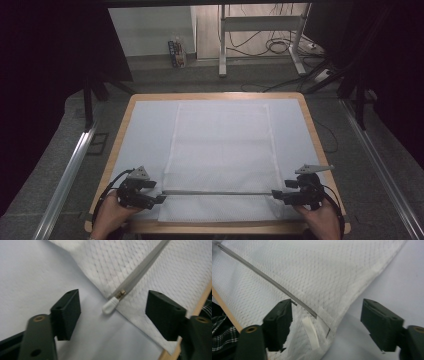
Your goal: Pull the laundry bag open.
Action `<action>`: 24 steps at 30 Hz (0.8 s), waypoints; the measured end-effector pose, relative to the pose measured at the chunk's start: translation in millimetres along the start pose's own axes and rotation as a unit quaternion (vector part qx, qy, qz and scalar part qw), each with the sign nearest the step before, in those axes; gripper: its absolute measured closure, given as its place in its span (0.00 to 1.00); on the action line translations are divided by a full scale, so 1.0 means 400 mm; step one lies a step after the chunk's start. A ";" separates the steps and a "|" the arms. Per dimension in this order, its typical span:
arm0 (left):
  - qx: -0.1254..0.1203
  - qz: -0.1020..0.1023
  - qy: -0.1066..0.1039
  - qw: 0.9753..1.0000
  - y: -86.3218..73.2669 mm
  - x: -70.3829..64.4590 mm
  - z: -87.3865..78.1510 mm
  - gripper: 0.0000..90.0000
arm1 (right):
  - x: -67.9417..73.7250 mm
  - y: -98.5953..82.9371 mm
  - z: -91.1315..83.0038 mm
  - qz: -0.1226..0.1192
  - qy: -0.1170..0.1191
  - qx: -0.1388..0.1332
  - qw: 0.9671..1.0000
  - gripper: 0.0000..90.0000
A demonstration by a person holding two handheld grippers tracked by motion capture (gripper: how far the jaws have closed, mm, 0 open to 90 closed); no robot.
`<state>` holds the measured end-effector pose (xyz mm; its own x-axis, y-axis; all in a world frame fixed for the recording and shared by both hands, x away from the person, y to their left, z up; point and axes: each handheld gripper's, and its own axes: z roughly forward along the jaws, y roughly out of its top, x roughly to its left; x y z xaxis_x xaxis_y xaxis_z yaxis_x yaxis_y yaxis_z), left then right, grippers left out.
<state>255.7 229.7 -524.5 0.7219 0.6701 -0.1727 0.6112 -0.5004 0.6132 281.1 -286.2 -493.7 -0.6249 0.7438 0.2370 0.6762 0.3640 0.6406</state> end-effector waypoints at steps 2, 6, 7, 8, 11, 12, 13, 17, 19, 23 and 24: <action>-0.009 0.004 0.002 1.000 0.004 -0.004 -0.002 0.26 | 0.006 0.004 0.002 -0.015 -0.004 -0.005 1.000 0.20; -0.021 0.010 0.009 1.000 0.006 -0.016 -0.007 0.19 | 0.017 0.008 0.007 -0.021 -0.008 -0.004 1.000 0.12; -0.024 0.011 0.016 1.000 0.006 -0.021 -0.008 0.17 | 0.020 0.008 0.007 -0.025 -0.008 -0.004 1.000 0.09; -0.029 0.012 0.024 0.999 0.005 -0.028 -0.010 0.14 | 0.024 0.008 0.007 -0.027 -0.012 -0.005 1.000 0.06; -0.045 0.018 0.039 0.998 0.000 -0.041 -0.018 0.09 | 0.039 0.008 0.005 -0.043 -0.048 -0.015 0.998 0.00; -0.049 0.022 0.047 0.997 -0.004 -0.047 -0.021 0.07 | 0.041 0.008 0.003 -0.051 -0.049 -0.015 0.997 0.00; -0.052 0.026 0.057 0.997 -0.007 -0.053 -0.023 0.06 | 0.044 0.007 0.002 -0.057 -0.046 -0.017 0.997 0.00; -0.059 0.028 0.093 0.993 -0.031 -0.072 -0.027 0.02 | 0.052 -0.002 -0.006 -0.065 -0.038 -0.023 0.997 0.03; -0.059 0.018 0.108 0.992 -0.046 -0.075 -0.028 0.01 | 0.056 -0.011 -0.011 -0.065 -0.033 -0.026 0.997 0.02; -0.073 0.000 0.116 0.991 -0.071 -0.078 -0.037 0.00 | 0.061 -0.032 -0.018 -0.055 -0.019 -0.036 0.998 0.00; -0.086 -0.006 0.114 0.990 -0.076 -0.080 -0.045 0.00 | 0.061 -0.040 -0.020 -0.051 -0.017 -0.039 0.998 0.00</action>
<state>208.4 233.3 -523.8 0.6113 0.7912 -0.0146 0.5403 -0.4039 0.7382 252.1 -278.5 -492.2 -0.6741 0.7247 0.1428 0.5760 0.3946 0.7159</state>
